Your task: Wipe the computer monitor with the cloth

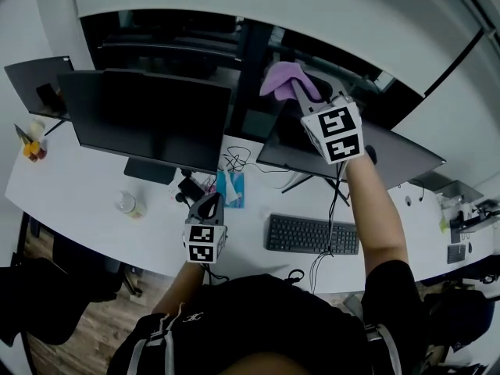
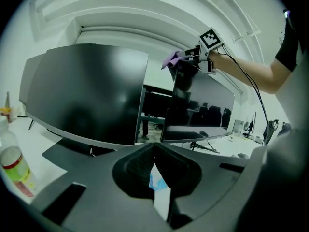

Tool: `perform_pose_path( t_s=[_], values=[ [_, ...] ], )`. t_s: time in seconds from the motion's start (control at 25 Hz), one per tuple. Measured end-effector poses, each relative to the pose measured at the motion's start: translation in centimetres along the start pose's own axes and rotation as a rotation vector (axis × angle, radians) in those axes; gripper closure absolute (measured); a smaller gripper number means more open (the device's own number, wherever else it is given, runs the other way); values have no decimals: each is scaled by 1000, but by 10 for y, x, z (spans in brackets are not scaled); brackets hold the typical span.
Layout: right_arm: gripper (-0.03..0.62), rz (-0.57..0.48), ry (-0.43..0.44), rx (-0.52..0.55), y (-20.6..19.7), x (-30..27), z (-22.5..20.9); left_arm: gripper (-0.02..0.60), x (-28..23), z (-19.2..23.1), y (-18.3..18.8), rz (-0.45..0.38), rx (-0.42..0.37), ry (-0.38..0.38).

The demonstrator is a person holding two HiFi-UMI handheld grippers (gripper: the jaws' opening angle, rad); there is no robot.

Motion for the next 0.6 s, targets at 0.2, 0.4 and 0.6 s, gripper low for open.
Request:
perform_pose_path(
  t_s=[0.2, 0.4, 0.6],
  values=[
    [523, 32, 15, -7, 0, 0, 1, 568, -4, -6, 3, -2, 4, -7],
    [523, 53, -31, -3, -5, 4, -6, 568, -1, -5, -2, 13, 1, 6],
    [523, 57, -58, 6, -9, 16, -11, 568, -1, -7, 0, 16, -10, 10]
  ],
)
Point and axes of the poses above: the fingertips, and each gripper's own axes: x backward along the fingers, z to its left, y out of its top, the point moved 6 cm from there along x, backward along the fingers, and after that the axes turned 11 degrees about -z, right-handed, at the moved point
